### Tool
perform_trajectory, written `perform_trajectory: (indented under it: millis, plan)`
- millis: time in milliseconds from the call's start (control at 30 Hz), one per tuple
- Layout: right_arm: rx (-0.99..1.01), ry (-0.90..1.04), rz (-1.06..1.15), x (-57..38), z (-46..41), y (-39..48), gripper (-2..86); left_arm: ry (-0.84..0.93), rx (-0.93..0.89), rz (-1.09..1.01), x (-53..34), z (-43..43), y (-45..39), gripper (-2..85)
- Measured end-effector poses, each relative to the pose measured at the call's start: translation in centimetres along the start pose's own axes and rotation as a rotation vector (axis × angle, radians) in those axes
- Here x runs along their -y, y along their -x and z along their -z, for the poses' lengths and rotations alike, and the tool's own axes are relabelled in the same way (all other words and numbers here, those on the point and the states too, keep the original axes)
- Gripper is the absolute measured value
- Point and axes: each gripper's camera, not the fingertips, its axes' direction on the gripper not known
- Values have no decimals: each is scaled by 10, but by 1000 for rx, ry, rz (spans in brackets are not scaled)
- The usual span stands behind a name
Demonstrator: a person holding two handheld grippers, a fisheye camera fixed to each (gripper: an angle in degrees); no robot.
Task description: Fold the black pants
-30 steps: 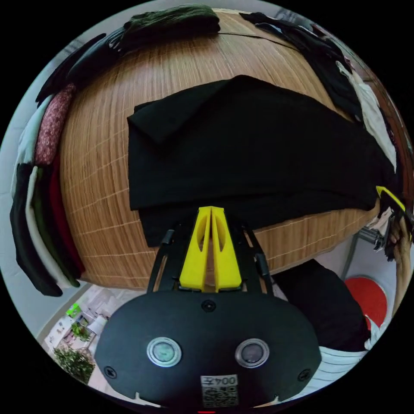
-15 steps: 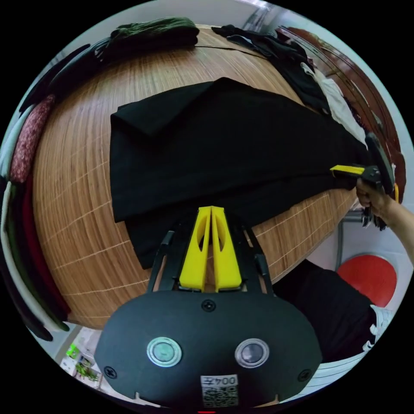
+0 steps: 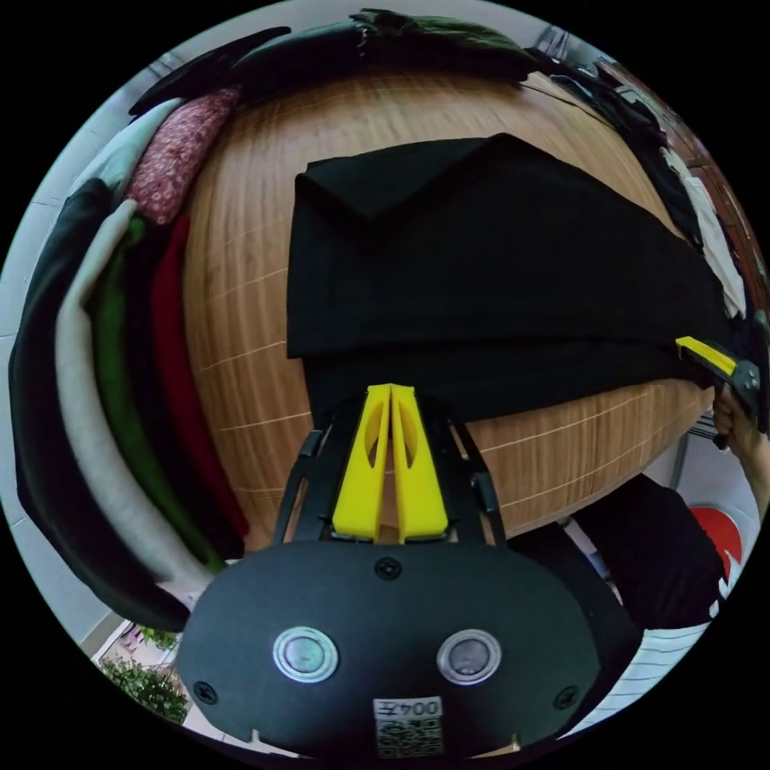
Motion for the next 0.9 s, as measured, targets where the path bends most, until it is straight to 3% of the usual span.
perform_trajectory:
  millis: [133,300,500,667,900]
  plan:
    - [153,-94,-36,-32,5,-7,-5,-30,-75,91,-34,67,49,5]
    - [538,-203,-90,-58,12,-18,22,-220,-571,530,-102,138,133,22]
    - [1010,-195,-142,-37,-15,-3,63,-367,-923,928,-176,183,170,57]
    - [1295,-116,-214,0,-56,25,83,-331,-825,1010,-228,247,154,66]
    - [1228,64,-252,57,-91,95,77,-377,-867,1046,-312,331,85,50]
